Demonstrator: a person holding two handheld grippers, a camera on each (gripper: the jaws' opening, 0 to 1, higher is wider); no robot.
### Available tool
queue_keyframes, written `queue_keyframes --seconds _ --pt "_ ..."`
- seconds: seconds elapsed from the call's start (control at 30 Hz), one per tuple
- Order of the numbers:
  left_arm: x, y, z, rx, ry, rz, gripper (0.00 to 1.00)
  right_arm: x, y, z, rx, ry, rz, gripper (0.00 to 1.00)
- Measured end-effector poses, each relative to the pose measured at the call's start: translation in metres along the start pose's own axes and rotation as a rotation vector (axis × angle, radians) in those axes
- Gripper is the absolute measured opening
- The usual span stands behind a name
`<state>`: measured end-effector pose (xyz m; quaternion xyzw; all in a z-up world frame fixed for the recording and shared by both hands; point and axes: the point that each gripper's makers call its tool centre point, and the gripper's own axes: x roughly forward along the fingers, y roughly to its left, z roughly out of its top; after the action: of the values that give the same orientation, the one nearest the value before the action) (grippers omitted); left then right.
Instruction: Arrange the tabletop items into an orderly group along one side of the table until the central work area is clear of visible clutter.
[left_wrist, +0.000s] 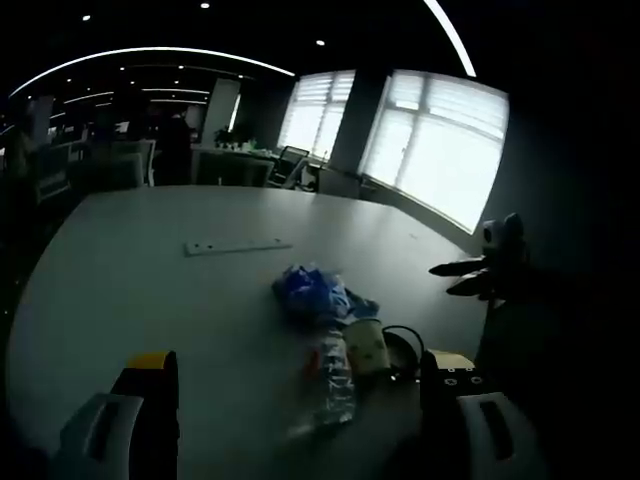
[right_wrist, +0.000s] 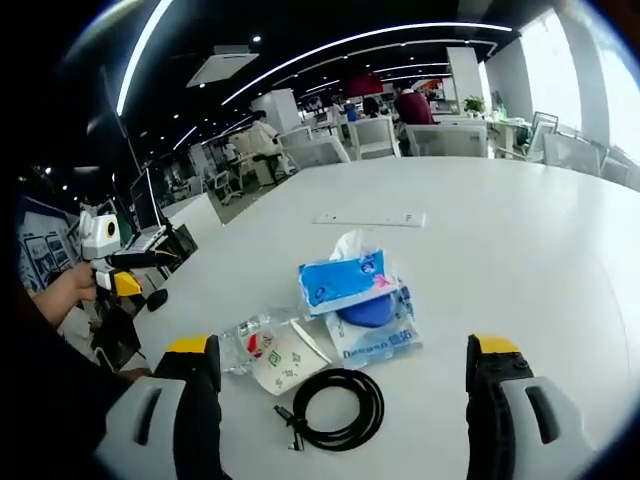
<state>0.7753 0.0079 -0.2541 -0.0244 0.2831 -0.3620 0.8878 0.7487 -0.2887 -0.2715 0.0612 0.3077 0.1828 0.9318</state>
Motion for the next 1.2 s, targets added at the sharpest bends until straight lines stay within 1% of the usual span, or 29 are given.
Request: queue_keyframes --seconds 0.4,0.6,0.8,1.2 --pt "0.0 -0.0024 -0.0003 0.011 0.003 -0.001 1.0 -0.0011 -0.0005 0.0014 -0.002 -0.006 -0.005 1.0" --pt "0.0002 -0.0029 -0.0032 0.016 0.015 -0.004 1.0 -0.0007 -0.0015 -0.0019 0.001 0.002 -0.007 1.0" --pt "0.0004 -0.0037 -0.0018 0.017 0.015 -0.004 1.0 0.0006 -0.0002 -0.0055 0.004 0.012 -0.002 1.0" --pt "0.0011 -0.002 -0.0009 0.017 0.02 0.004 1.0 0.0022 -0.0007 -0.0067 0.004 0.02 0.001 1.0"
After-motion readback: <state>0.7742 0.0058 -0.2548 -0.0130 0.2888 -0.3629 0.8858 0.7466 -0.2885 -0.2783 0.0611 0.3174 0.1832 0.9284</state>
